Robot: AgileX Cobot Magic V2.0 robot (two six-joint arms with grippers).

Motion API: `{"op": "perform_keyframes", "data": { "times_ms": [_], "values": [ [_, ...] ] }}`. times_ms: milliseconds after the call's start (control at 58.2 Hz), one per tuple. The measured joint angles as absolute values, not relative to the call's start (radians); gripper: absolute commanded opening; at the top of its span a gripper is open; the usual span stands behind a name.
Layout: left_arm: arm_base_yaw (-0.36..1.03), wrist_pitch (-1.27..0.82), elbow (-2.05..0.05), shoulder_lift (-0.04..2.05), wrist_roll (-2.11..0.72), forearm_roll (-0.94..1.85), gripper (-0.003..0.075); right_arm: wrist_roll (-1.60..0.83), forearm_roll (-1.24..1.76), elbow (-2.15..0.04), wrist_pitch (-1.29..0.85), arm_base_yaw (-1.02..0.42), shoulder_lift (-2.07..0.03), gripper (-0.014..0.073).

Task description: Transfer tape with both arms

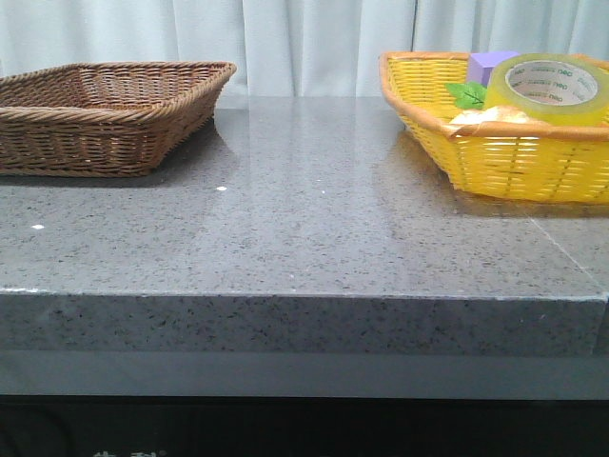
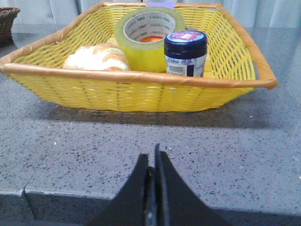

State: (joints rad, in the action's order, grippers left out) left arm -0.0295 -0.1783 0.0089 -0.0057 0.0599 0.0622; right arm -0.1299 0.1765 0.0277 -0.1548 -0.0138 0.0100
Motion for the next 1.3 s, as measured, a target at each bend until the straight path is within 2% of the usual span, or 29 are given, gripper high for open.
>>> {"op": "perform_keyframes", "data": {
  "times_ms": [395,584,704,927,1047,1202,1270,1305],
  "values": [
    [-0.03,-0.145,0.009,-0.006,0.06,0.062,-0.002,-0.13,0.177,0.02,-0.139,-0.014,0.01,-0.0067],
    [-0.03,-0.205,-0.072,0.004,0.06,0.062,-0.002,-0.13,0.17,-0.109,-0.177,-0.014,0.01,-0.0065],
    [-0.03,-0.27,-0.218,0.101,0.06,0.062,-0.002,-0.13,0.17,-0.228,-0.207,-0.014,-0.037,-0.0066],
    [-0.03,-0.298,-0.437,0.369,0.06,0.062,-0.002,-0.13,0.17,-0.438,-0.267,-0.014,-0.249,-0.0066],
    [-0.03,-0.3,-0.501,0.457,0.06,0.062,-0.002,-0.13,0.17,-0.509,-0.279,-0.014,-0.347,-0.0066],
    [-0.03,-0.301,-0.508,0.473,0.06,0.06,-0.0018,-0.13,0.17,-0.528,-0.286,-0.014,-0.386,-0.0066],
    [-0.03,-0.301,-0.508,0.473,0.06,0.06,0.0006,-0.13,0.17,-0.528,-0.288,-0.014,-0.386,-0.0053],
    [-0.03,-0.301,-0.508,0.473,0.058,0.06,0.0059,-0.13,0.17,-0.528,-0.288,-0.014,-0.386,-0.0018]
  ]
}}
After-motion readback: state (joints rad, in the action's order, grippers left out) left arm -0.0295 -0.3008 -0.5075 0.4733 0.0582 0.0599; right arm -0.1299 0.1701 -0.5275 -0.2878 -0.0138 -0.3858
